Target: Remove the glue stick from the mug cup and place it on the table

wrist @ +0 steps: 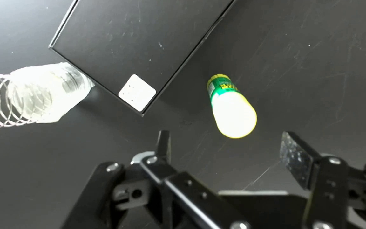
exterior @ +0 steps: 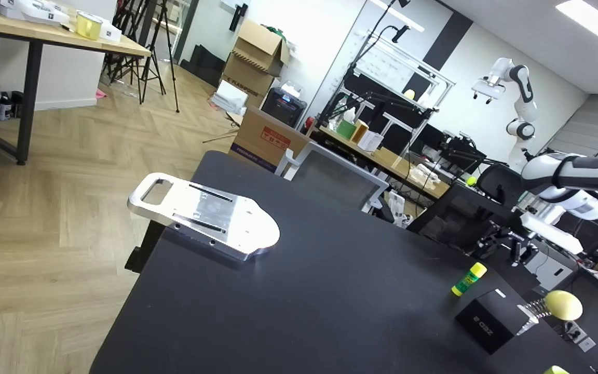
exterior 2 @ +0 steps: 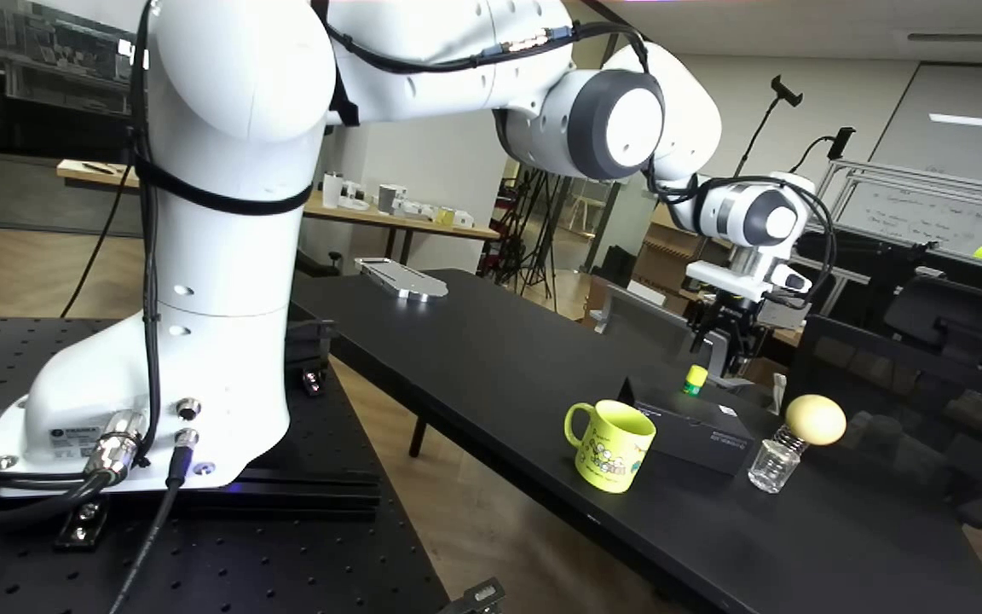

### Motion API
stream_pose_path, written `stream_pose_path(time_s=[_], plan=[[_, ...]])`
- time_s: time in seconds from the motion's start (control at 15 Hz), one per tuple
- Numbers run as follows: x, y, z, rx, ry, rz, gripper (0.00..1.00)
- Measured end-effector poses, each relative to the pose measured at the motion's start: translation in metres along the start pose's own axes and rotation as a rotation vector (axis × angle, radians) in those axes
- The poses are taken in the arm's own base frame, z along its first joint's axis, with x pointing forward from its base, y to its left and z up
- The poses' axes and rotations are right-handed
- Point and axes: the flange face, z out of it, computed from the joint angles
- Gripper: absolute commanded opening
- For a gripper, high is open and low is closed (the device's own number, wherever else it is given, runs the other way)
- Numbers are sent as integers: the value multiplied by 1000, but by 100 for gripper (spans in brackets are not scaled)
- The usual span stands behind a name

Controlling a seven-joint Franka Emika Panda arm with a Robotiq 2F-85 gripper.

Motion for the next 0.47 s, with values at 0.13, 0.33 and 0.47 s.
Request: stream_pose_path(time_s=[0.13,0.33,0.47], plan=[[2,2,-17,-4,15,3,100],[4,5,-43,-6,39,6,100],[5,8,-61,-7,58,9,100]])
